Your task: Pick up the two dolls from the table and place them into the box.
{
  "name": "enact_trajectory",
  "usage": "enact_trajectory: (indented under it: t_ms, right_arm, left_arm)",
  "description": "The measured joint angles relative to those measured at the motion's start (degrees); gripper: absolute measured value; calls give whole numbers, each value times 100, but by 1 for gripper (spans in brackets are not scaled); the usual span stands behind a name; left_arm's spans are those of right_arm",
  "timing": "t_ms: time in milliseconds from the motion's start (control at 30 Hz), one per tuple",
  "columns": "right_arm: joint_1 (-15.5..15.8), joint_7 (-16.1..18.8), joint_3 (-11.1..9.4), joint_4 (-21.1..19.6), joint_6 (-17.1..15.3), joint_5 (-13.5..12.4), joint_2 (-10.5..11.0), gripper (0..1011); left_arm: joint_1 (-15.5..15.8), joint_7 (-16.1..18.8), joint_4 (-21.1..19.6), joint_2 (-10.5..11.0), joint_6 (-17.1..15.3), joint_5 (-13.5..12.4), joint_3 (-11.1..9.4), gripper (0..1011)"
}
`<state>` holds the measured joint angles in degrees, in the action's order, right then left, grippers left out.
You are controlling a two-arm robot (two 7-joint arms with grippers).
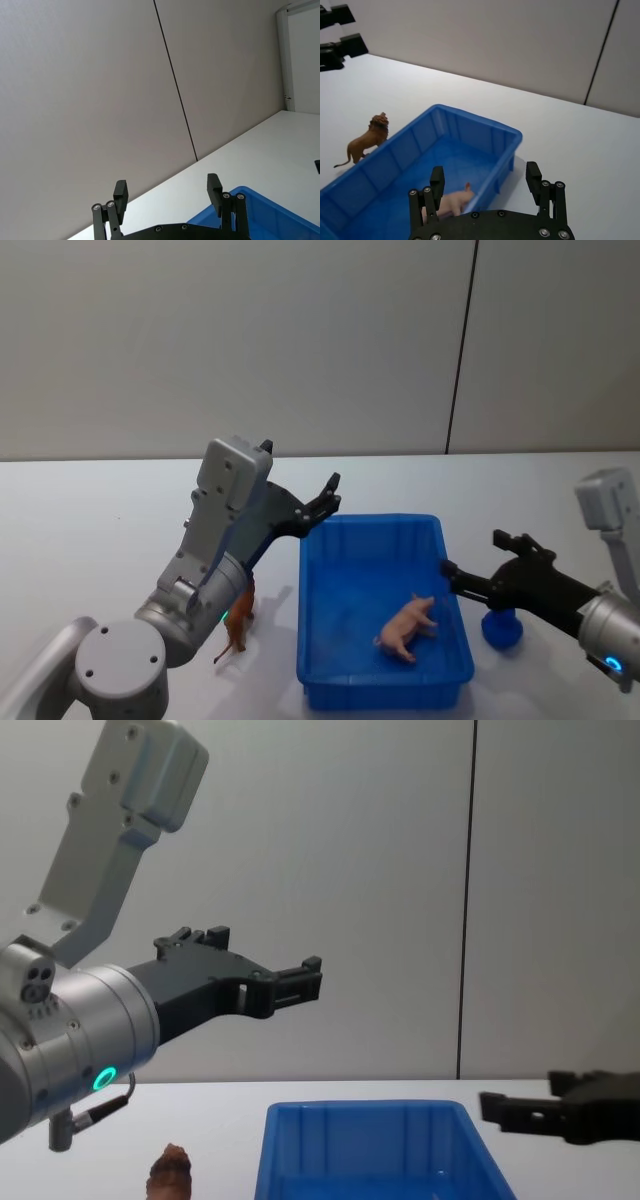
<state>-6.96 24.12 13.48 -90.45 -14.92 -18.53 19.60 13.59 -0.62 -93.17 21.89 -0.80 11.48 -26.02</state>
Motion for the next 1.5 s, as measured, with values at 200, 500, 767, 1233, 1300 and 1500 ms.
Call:
enact_trajectory:
  t_ms: [200, 500, 767, 1233, 1300, 1500]
  right_arm:
    - [115, -115, -84, -41, -71, -87, 132, 1001]
    - [190, -195, -152, 66, -169, -137, 246, 1001]
    - [132, -113, -128, 319, -236, -108, 238, 1001]
    - [-40, -27, -47, 792, -353, -17, 153, 1001]
    - [-54, -26, -43, 829, -362, -11, 146, 981]
    - [-103, -27, -25, 971, -385, -6, 120, 838]
  left_arm:
    - [0, 0, 0, 0, 0, 0, 0, 1001]
    - [0, 0, 0, 0, 0, 0, 0, 1001]
    - [0, 0, 0, 0, 0, 0, 0, 1001]
    - [0, 0, 0, 0, 0, 0, 0, 1001]
    - [0, 0, 0, 0, 0, 0, 0, 1001]
    - [0, 0, 0, 0, 0, 0, 0, 1001]
